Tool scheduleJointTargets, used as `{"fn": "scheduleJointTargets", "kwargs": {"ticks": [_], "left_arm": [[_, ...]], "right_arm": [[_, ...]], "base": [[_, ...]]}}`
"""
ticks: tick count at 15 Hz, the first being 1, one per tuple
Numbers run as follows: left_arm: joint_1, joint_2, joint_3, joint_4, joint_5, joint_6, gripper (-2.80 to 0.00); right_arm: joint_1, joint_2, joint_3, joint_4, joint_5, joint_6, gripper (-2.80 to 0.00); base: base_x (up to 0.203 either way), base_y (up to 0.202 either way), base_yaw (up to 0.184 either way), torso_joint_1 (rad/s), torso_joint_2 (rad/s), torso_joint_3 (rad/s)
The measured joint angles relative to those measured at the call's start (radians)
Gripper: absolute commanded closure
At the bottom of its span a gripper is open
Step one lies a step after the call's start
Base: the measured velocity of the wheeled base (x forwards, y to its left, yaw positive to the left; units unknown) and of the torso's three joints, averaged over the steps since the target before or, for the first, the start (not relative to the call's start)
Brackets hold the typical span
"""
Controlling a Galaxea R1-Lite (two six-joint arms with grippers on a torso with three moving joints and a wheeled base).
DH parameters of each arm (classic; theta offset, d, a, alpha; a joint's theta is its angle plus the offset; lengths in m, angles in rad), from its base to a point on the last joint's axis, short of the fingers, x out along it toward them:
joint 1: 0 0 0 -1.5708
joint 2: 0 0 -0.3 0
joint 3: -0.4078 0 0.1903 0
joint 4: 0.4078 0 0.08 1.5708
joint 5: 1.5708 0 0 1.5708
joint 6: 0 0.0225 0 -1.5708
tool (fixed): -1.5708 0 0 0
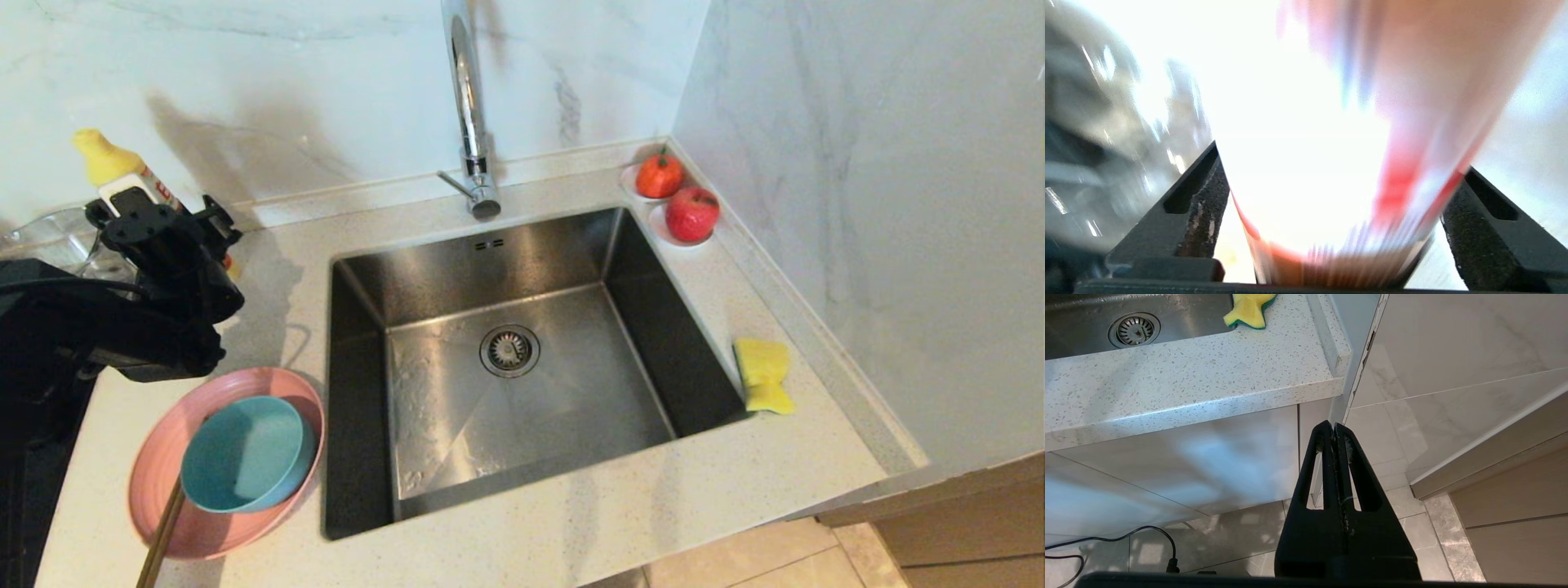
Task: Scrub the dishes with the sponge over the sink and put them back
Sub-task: Place the dish soap on the table, then turn on the faucet
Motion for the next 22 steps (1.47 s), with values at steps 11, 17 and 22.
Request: {"fn": "scheduleJointTargets", "kwargs": {"ticks": [11,17,22], "left_arm": [[-0.008,-0.483,0.002,0.289,-0.010,0.011,-2.80],[-0.013,-0.787,0.089,0.549,-0.102,0.024,0.00],[-0.024,-1.125,0.273,0.999,-0.472,0.101,0.00]], "right_arm": [[0.000,0.000,0.000,0.000,0.000,0.000,0.00],[0.000,0.000,0.000,0.000,0.000,0.000,0.00],[0.000,0.000,0.000,0.000,0.000,0.000,0.00]], "base": [[0.000,0.000,0.000,0.000,0.00,0.000],[0.000,0.000,0.000,0.000,0.00,0.000],[0.000,0.000,0.000,0.000,0.00,0.000]]}}
